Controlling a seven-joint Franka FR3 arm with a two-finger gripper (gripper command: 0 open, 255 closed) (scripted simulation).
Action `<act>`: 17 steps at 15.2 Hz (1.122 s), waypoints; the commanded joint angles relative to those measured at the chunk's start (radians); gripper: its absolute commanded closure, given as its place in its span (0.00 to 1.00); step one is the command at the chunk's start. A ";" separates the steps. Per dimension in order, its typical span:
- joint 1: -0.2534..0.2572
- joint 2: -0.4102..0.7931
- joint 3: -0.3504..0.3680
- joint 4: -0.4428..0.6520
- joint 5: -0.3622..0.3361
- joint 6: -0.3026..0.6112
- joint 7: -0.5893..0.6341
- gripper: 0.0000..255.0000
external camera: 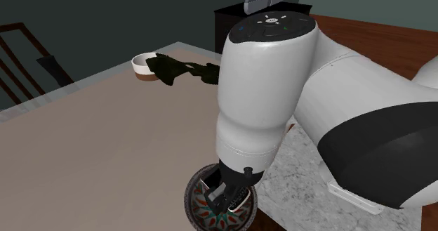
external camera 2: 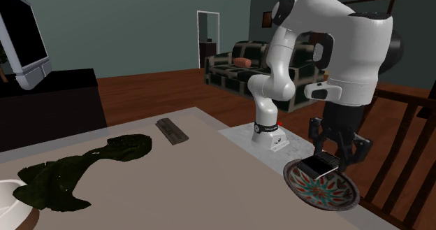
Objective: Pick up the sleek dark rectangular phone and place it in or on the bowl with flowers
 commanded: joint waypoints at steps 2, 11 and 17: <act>-0.009 0.025 0.021 -0.025 -0.011 0.047 0.011 1.00; -0.023 0.060 0.048 -0.052 -0.031 0.102 0.028 1.00; -0.023 0.060 0.048 -0.052 -0.031 0.102 0.028 0.00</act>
